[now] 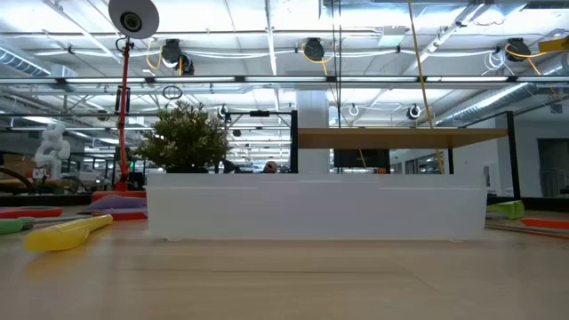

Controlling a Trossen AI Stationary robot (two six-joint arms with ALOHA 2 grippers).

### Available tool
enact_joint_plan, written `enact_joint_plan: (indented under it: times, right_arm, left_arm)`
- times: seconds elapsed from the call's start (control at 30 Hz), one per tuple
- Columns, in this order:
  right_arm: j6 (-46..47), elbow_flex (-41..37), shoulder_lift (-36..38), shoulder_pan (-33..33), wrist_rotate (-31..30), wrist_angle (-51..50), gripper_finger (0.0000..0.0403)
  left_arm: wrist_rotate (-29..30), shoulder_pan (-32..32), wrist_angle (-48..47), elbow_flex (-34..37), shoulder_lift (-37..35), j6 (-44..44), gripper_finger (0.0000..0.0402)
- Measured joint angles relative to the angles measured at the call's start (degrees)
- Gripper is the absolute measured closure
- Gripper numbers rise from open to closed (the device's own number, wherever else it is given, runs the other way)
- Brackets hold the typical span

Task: Pack school essentials
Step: Put the black pencil into the pink supply box

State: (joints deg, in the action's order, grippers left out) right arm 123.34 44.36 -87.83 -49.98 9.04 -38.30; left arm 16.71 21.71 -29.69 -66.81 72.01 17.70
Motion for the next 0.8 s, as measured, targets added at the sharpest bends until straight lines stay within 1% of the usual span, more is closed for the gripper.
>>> enact_joint_plan:
  times: [0.17,0.27,0.4,0.63,0.73,0.8]
  right_arm:
    - [-1.17,0.00,0.35,0.00,-0.32,0.21,0.0376]
    - [-1.54,-0.15,1.39,-0.14,-2.29,0.38,0.0376]
    - [-2.77,-0.22,3.55,0.02,-8.55,1.15,0.0376]
    - [-10.36,-0.11,6.41,0.81,-19.89,3.96,0.0377]
    - [-16.21,-0.11,6.73,2.04,-24.45,6.45,0.0377]
    - [-21.30,-0.10,6.73,3.44,-26.18,9.54,0.0378]
  left_arm:
    - [0.00,0.00,0.00,0.00,0.00,-0.40,0.0376]
    - [0.00,0.00,0.00,0.00,0.00,-0.40,0.0376]
    - [0.00,0.00,0.00,0.00,0.00,-0.40,0.0376]
    - [0.00,0.00,0.00,0.00,-0.02,-0.66,0.0376]
    - [0.00,0.00,-0.02,0.00,-0.02,-1.08,0.0376]
    - [0.00,0.00,-0.02,0.00,-0.02,-1.22,0.0376]
